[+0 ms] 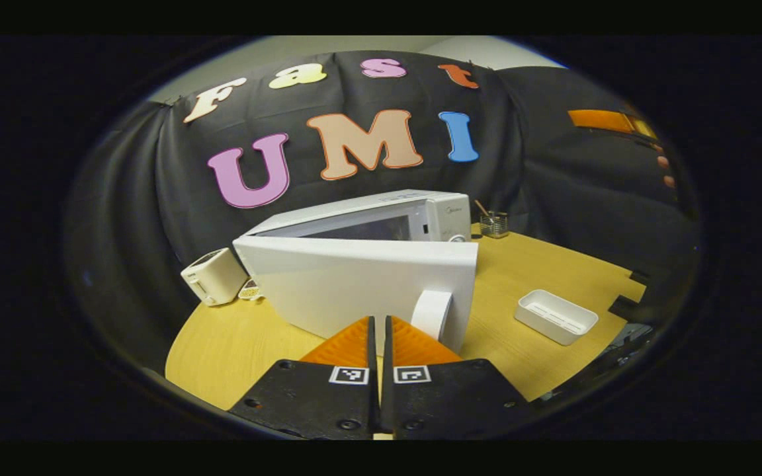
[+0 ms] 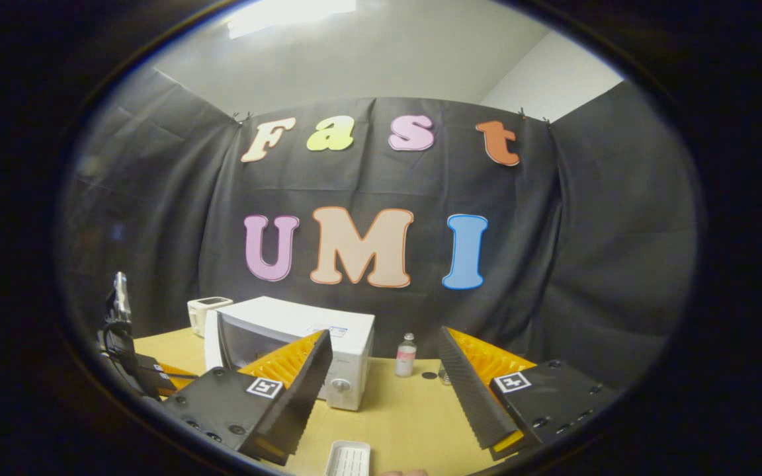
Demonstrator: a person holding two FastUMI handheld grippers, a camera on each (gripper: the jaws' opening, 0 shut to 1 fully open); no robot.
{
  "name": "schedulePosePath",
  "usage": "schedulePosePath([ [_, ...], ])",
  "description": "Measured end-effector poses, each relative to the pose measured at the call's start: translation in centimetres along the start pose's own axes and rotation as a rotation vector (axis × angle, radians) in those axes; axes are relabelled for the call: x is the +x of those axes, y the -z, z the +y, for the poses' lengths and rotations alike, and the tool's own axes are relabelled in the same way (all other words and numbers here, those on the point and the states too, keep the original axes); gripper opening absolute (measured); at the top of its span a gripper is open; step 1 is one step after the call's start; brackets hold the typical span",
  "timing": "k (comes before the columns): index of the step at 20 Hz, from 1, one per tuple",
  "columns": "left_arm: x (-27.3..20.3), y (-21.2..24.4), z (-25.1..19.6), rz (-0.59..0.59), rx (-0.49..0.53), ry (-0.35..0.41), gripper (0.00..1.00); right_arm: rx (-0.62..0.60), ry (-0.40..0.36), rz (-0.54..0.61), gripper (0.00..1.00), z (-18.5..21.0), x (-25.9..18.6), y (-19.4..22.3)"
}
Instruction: Open the microwave oven with the left hand, put the food in, and close the microwave oven.
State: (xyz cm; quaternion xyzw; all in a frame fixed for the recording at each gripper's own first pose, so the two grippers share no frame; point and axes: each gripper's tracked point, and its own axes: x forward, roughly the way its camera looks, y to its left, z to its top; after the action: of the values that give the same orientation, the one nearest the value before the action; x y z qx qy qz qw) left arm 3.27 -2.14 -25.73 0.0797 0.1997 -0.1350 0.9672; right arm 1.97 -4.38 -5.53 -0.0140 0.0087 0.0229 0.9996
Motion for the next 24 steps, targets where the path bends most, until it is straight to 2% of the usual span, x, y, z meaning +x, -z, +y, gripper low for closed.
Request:
schedulePosePath([
  [7, 3.6, -2.1, -1.8, -0.015, -0.049, 0.013, 0.0, 0.033, 0.046, -0.007, 0.99, -2.3, -0.3, 0.3],
  [8, 4.1, -2.6, -2.0, -0.021, -0.051, 0.012, 0.0, 0.041, 0.052, -0.007, 0.91, -2.6, -0.4, 0.3],
  [16, 8.0, -3.9, -3.7, -0.017, -0.043, 0.035, 0.0, 0.056, 0.069, -0.019, 0.91, -4.4, -1.4, -0.1],
  [19, 9.4, -4.3, -3.5, -0.015, -0.041, 0.023, 0.0, 0.053, 0.075, -0.031, 0.91, -5.3, -2.2, -0.4],
  [24, 12.2, -5.2, -3.4, -0.015, -0.091, 0.004, 0.0, 0.051, 0.073, -0.012, 0.91, -6.6, -3.0, -0.2],
])
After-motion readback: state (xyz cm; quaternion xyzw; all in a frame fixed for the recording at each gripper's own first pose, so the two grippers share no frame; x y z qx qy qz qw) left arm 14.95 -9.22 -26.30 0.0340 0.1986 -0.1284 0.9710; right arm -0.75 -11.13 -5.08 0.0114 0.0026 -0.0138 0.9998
